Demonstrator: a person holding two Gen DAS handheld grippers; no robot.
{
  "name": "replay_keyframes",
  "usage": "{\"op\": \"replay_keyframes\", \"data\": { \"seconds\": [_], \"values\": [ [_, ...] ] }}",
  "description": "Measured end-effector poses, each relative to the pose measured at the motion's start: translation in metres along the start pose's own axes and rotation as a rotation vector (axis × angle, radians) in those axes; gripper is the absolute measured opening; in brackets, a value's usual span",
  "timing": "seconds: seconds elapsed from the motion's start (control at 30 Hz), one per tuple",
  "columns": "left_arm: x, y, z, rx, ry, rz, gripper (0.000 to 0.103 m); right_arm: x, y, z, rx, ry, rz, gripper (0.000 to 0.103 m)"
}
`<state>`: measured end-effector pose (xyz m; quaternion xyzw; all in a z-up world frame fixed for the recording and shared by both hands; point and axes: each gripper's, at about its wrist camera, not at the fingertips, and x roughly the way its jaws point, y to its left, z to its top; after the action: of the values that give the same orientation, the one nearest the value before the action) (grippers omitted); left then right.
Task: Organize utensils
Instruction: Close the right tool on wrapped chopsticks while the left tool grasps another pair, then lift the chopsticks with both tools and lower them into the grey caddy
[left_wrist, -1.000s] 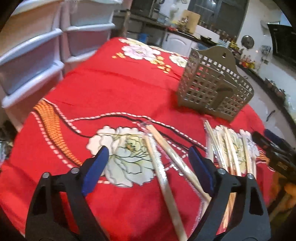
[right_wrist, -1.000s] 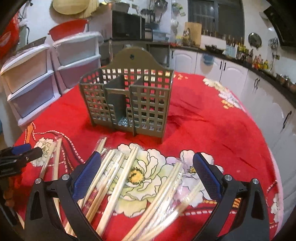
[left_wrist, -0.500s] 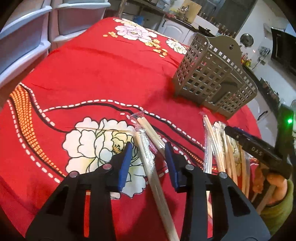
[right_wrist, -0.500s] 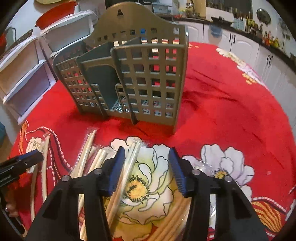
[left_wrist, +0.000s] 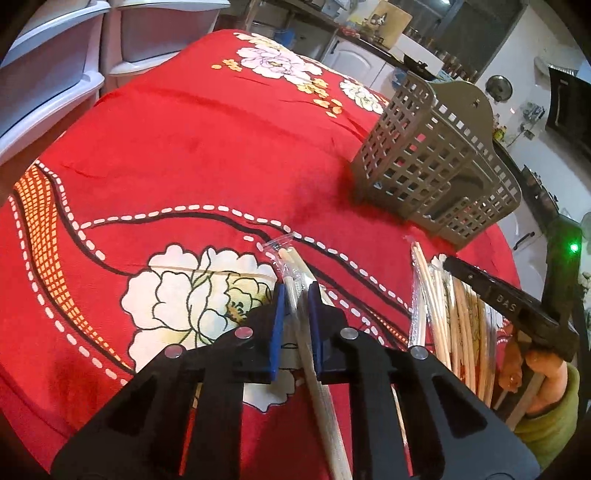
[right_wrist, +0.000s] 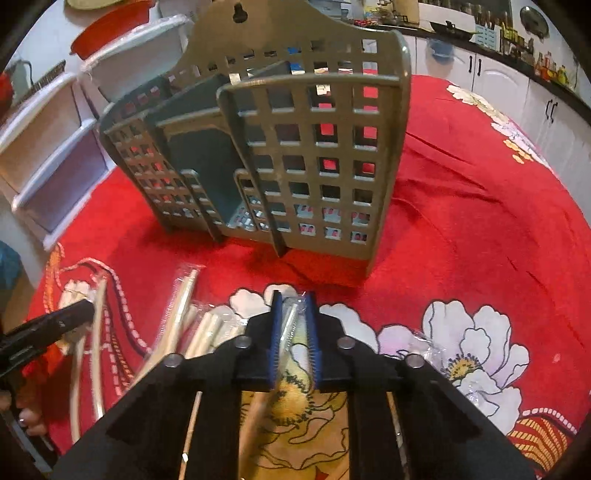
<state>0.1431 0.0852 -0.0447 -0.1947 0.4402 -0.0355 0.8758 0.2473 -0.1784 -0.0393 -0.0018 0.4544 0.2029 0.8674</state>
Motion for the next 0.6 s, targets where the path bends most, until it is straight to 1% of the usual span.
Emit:
{"op": "replay_keyframes", "data": {
  "seconds": [0.1,0.17,0.33,0.6],
  "values": [
    [-0.003,-0.001,0.001,0.004,-0.002,0.001,0.005,-0.011,-0.002,0.002,0.007,-0.032,0.022,0.009],
    [-0.009,-0.002,0.003,0.009,-0.017,-0.01,0.004,-0.02,-0.003,0.003,0.017,-0.048,0.044,0.009],
    [-0.035,-0.011,0.013,0.035,-0.091,-0.026,0.003,-0.045,0.002,0.006,-0.006,-0.096,0.093,0.008],
    [-0.07,-0.036,0.033,0.09,-0.187,-0.055,0.002,-0.095,0.018,0.011,-0.064,-0.213,0.129,0.006]
  ]
}}
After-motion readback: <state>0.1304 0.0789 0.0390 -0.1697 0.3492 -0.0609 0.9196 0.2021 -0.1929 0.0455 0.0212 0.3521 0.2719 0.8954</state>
